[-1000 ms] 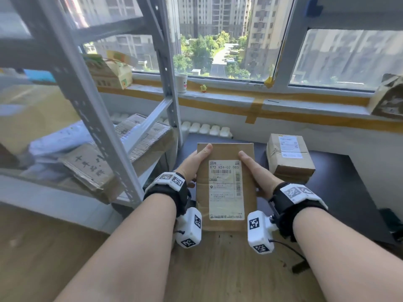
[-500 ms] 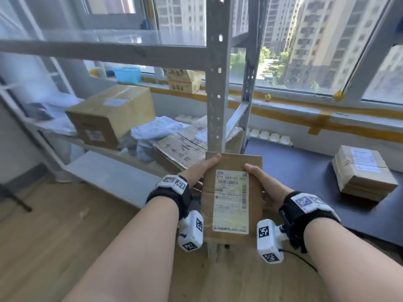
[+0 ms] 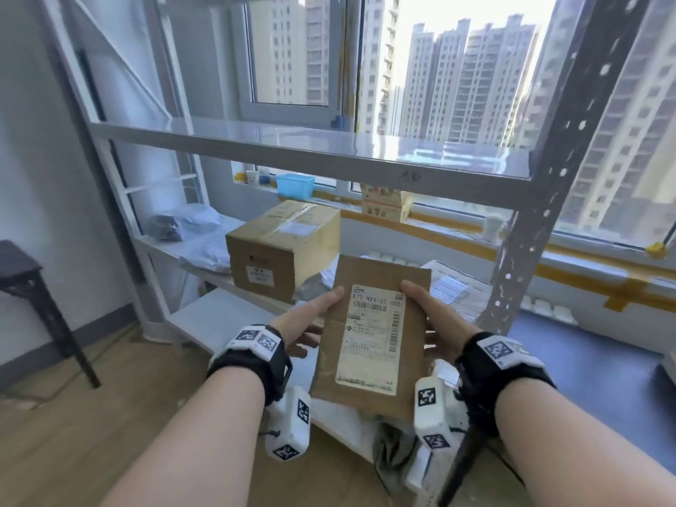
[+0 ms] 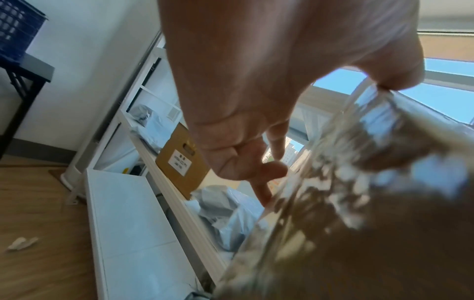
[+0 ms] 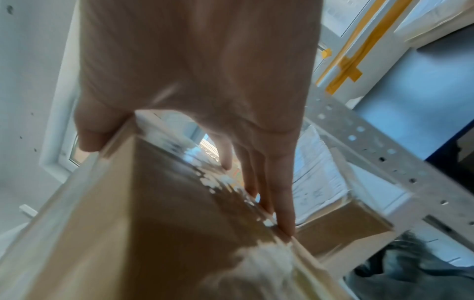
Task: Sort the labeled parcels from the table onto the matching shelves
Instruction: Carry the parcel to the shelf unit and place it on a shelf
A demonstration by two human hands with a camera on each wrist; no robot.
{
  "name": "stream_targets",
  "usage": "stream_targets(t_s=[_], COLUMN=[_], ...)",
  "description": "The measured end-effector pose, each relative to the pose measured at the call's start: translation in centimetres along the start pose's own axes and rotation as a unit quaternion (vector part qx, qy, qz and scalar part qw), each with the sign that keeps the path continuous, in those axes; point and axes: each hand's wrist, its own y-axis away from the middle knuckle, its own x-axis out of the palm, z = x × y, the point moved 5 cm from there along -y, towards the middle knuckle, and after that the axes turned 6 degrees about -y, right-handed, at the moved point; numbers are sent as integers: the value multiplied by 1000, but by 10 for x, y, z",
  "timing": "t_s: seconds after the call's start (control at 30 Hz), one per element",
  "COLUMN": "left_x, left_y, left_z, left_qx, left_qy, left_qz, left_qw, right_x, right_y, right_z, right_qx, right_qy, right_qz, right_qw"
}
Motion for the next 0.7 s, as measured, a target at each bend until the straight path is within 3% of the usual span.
stream_targets(t_s=[0.13, 0.37, 0.5, 0.7], left_x=[-44, -146, -212, -319], left_y=[6, -11, -31, -63], left_z=[1, -44, -67, -101], left_qx=[21, 142, 168, 191], left_qy=[42, 159, 167, 134], left_qz=[1, -83, -108, -177], left_qw=[999, 974, 965, 956], right_x=[39, 118, 169, 247], right_y=[-9, -37, -71, -142], right_z=[41, 120, 152, 227], right_qx=[-5, -46, -48, -105], right_qy=[1, 36, 35, 23], right_qz=[5, 89, 172, 207], right_qw=[1000, 994, 983, 972])
